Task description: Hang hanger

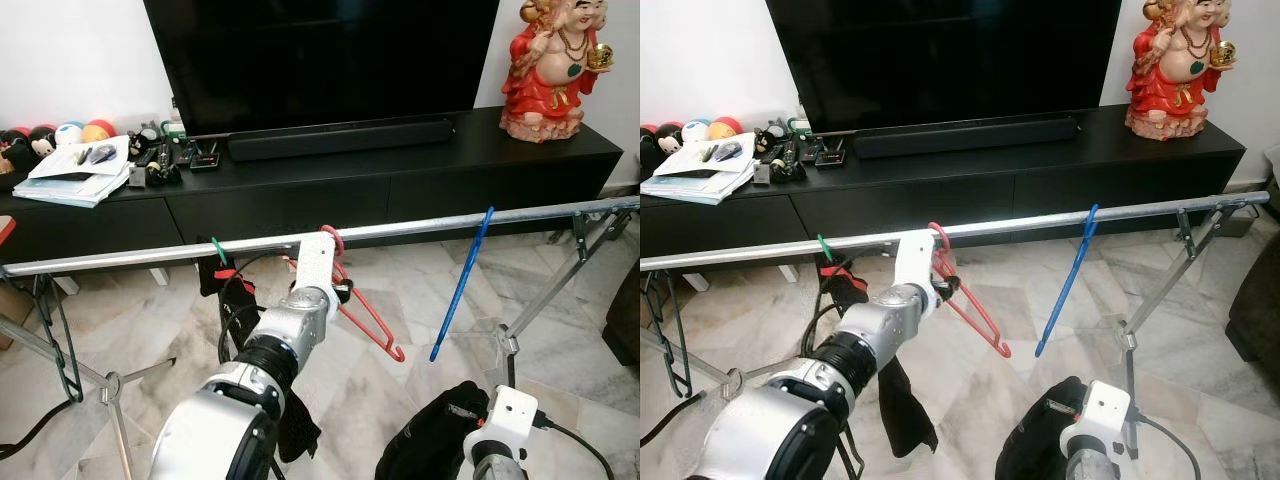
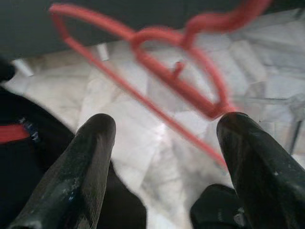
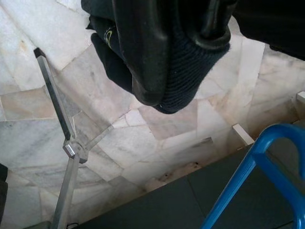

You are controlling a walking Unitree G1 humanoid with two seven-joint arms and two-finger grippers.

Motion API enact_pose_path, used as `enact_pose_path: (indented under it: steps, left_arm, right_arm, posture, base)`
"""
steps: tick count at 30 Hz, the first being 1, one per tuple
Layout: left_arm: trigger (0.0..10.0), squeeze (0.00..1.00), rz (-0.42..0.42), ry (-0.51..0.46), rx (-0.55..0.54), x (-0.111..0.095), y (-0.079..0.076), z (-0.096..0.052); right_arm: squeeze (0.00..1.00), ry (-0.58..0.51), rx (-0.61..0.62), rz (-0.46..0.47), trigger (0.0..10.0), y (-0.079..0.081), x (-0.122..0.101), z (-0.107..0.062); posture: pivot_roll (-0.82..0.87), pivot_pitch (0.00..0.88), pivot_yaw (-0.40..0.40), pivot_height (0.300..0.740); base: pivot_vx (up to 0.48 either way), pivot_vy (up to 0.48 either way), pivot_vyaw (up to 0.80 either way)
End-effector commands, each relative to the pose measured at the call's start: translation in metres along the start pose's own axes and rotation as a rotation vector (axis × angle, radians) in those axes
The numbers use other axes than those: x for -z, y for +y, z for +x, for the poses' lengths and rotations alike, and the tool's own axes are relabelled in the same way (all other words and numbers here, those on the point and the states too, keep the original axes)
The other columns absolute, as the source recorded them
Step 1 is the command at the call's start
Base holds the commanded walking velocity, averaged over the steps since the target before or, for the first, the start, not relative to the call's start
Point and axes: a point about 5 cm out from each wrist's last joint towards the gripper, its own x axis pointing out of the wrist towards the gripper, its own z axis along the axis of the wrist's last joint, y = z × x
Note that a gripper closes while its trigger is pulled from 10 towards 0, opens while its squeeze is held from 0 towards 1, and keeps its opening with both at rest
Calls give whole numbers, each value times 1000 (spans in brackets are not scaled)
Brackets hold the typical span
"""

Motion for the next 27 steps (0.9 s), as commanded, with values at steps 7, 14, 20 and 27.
enact_pose_path:
  steps: [7,14,20,27]
  left_arm:
    - [10000,0,23,74,-94,17,27,3]
    - [10000,0,66,-71,48,9,21,1]
    - [10000,0,125,-160,133,32,35,-5]
    - [10000,0,211,-276,85,55,77,-24]
  right_arm:
    - [0,8,-16,-6,10000,4,0,1]
    - [0,9,-15,-9,10000,3,-1,2]
    - [0,0,-2,-5,10000,-1,-2,1]
    - [0,9,6,-6,10000,-4,1,-1]
  posture:
    - [-20,55,30,740]
    - [-23,55,27,740]
    - [-36,55,40,740]
    - [-22,53,41,740]
  base:
    - [0,0,0]
    - [0,0,0]
    - [0,0,0]
    - [0,0,0]
